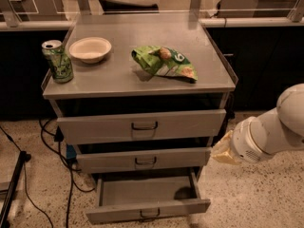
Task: Close bottom drawer
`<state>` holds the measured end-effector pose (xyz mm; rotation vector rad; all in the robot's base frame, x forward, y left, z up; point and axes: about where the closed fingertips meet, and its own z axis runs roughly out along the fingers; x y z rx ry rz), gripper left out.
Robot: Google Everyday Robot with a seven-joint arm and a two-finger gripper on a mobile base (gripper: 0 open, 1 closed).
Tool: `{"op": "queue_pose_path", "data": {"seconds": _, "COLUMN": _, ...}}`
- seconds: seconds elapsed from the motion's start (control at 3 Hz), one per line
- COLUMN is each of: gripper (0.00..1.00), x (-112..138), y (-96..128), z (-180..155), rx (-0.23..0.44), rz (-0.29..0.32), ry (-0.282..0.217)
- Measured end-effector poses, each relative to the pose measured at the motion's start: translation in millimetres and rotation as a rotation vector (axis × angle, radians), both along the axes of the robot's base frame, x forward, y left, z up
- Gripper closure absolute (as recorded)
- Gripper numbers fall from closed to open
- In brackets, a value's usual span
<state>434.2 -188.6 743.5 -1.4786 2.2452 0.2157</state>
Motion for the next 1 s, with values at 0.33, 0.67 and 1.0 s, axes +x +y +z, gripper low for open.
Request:
{"op": "queue_pose_path", "data": {"seconds": 0.33, "gripper": 1.0, "x": 0, "y": 0, "z": 0, "rx": 0.0, "rz": 0.0, "ry": 0.0}}
{"op": "queue_pose_path", "data": {"seconds": 0.67, "gripper": 1.0, "x": 2, "y": -9, "z": -42, "rx": -0.025, "rz": 0.007, "ry": 0.025}}
{"op": "queue_pose_path", "data": {"seconds": 1.0, "gripper": 1.0, "x": -2, "y": -25, "z": -123, "rx": -0.043, "rz": 0.017, "ry": 0.074}}
